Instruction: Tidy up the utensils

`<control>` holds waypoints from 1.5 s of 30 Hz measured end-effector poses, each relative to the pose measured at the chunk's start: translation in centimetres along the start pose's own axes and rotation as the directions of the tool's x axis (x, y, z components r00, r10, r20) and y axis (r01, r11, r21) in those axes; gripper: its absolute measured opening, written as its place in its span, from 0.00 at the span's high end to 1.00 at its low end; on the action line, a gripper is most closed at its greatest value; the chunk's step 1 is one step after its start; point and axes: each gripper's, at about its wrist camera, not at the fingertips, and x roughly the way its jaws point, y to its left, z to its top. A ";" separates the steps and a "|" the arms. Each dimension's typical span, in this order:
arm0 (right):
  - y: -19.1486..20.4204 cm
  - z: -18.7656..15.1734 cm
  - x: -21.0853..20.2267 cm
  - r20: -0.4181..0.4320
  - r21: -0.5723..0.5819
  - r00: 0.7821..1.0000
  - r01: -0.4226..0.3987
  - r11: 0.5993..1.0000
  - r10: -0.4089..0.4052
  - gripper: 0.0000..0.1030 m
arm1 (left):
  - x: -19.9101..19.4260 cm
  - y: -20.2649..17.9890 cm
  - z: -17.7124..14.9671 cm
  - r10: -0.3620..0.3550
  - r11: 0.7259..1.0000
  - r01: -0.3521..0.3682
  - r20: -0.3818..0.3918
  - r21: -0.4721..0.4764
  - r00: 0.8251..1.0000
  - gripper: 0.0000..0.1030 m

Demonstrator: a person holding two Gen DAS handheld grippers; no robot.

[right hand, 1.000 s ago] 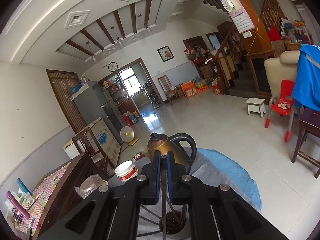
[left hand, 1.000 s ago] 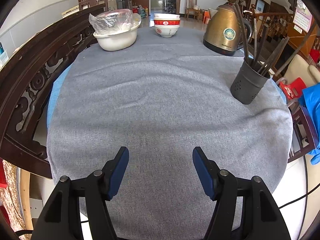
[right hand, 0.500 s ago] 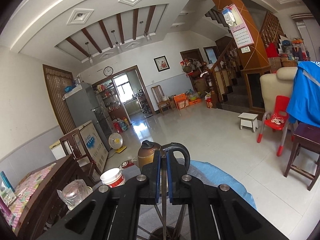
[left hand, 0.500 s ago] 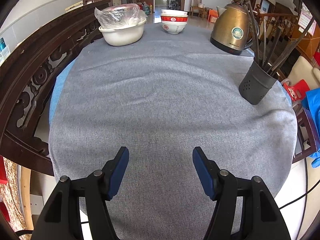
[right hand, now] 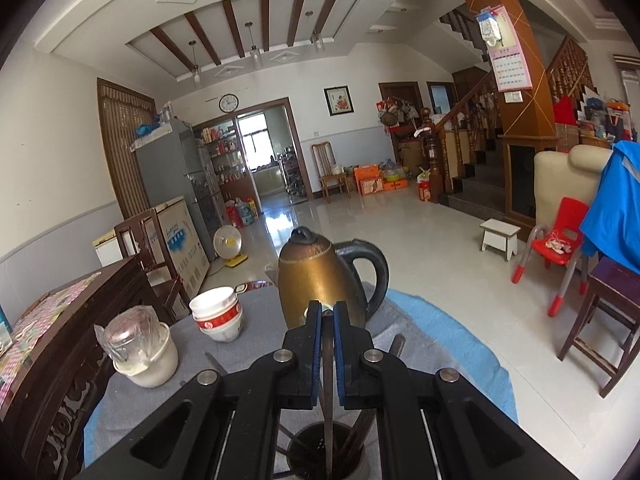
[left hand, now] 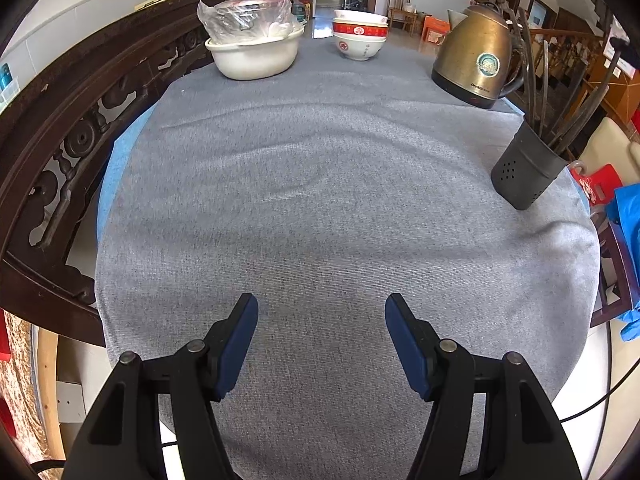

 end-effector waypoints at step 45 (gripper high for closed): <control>-5.6 -11.2 -11.1 -0.073 -0.007 0.990 -0.125 0.992 0.124 0.35 | -4.4 -2.0 -1.2 0.153 0.983 -0.166 0.147 0.083 0.977 0.25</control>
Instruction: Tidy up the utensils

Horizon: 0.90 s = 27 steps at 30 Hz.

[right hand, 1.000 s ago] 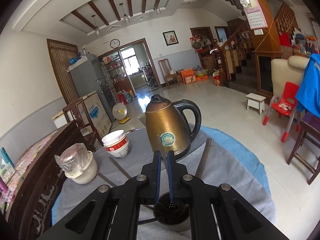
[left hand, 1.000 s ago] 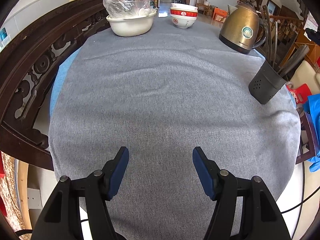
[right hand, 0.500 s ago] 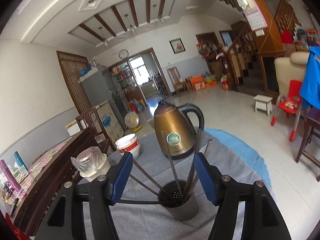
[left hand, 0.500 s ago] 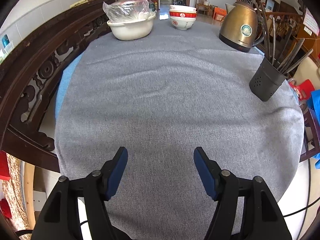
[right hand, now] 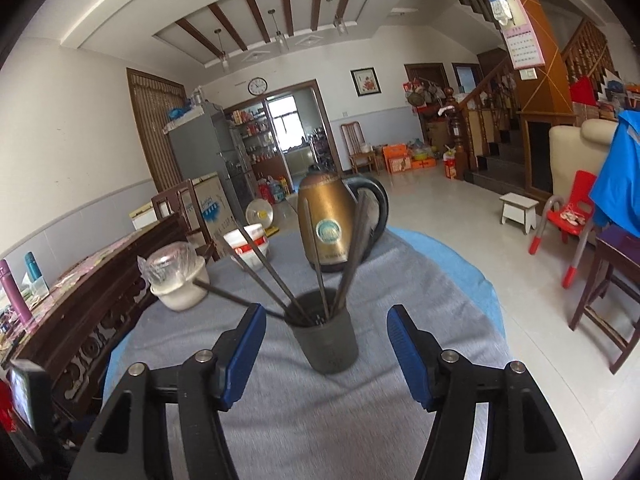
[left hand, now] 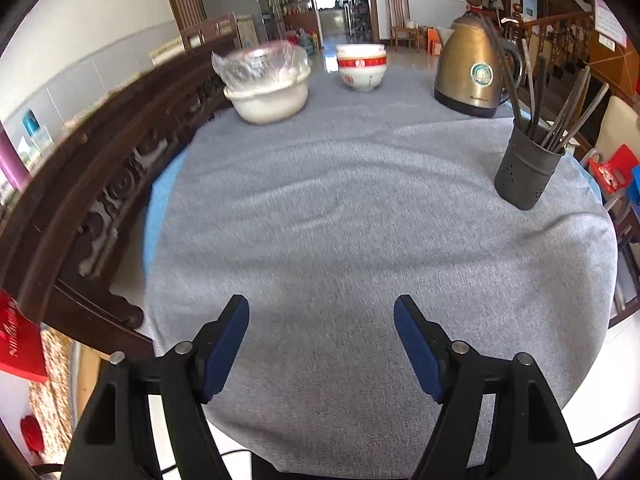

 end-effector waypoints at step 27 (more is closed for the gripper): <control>0.6 -2.3 -9.8 0.069 -0.001 0.995 -0.077 0.997 0.076 0.35 | -13.3 -0.7 0.3 0.133 0.989 -0.144 0.310 0.012 0.941 0.18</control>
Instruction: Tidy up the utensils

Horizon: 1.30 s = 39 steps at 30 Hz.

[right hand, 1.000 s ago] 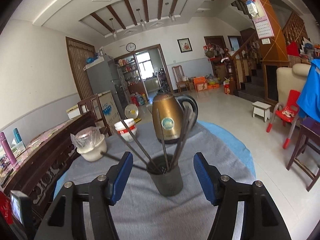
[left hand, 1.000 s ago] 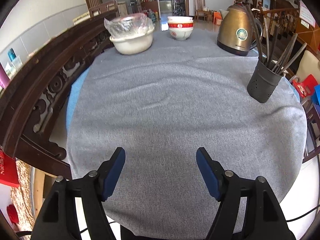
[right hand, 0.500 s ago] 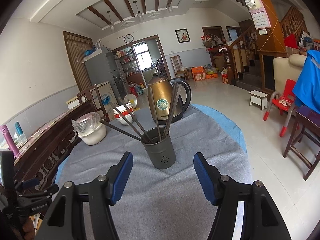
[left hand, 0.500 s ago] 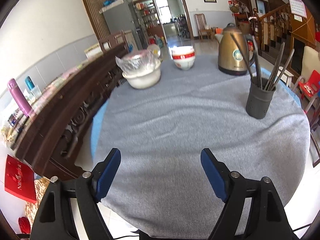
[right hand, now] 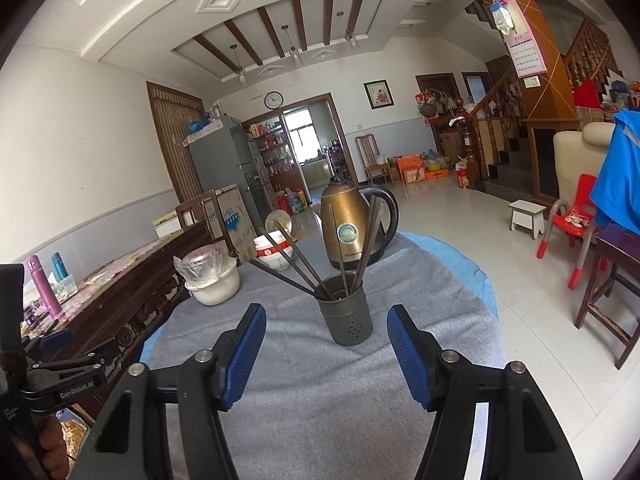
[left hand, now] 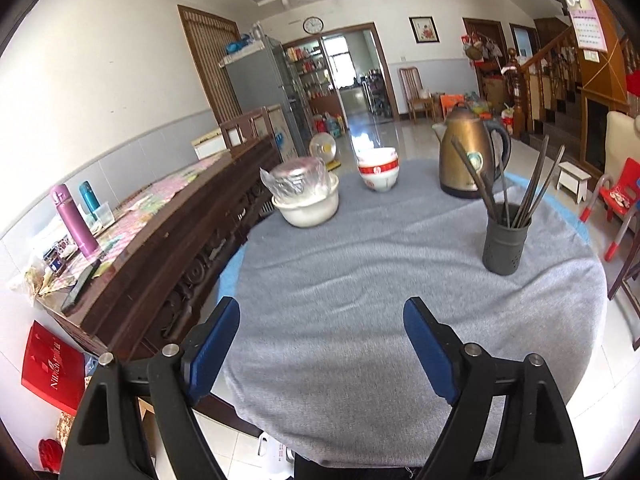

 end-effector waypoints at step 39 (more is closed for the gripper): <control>4.9 0.5 -6.6 0.106 -0.025 0.990 -0.089 0.996 0.092 0.34 | -10.0 5.8 0.2 0.132 0.990 -0.116 0.229 -0.084 0.964 0.03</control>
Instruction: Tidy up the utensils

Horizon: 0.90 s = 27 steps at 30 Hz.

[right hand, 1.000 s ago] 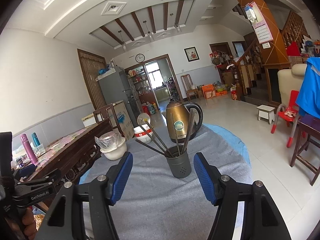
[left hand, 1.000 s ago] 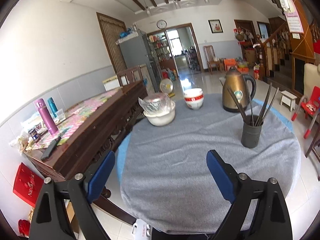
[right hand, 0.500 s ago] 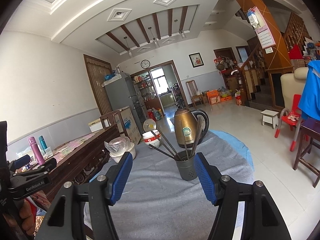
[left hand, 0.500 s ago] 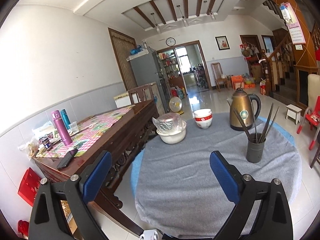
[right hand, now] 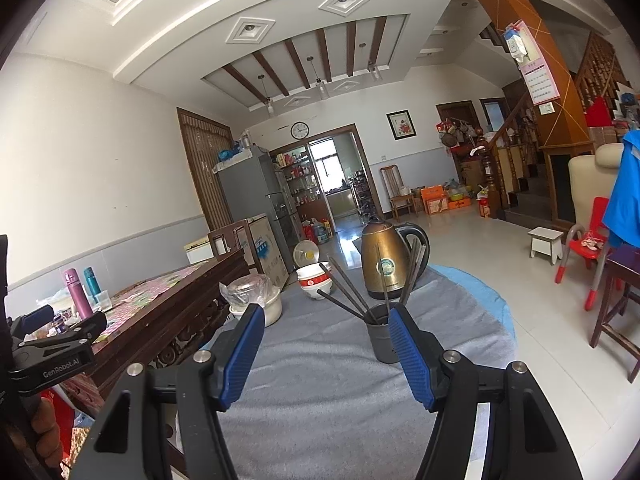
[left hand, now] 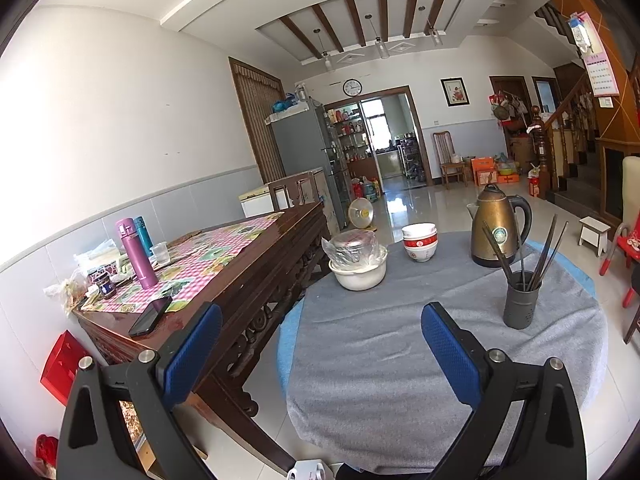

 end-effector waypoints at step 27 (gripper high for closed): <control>0.7 -0.2 -0.7 0.015 -0.019 0.999 0.030 0.999 -0.030 0.33 | 0.3 -0.6 -0.9 -0.028 0.999 0.028 -0.025 0.026 0.999 0.03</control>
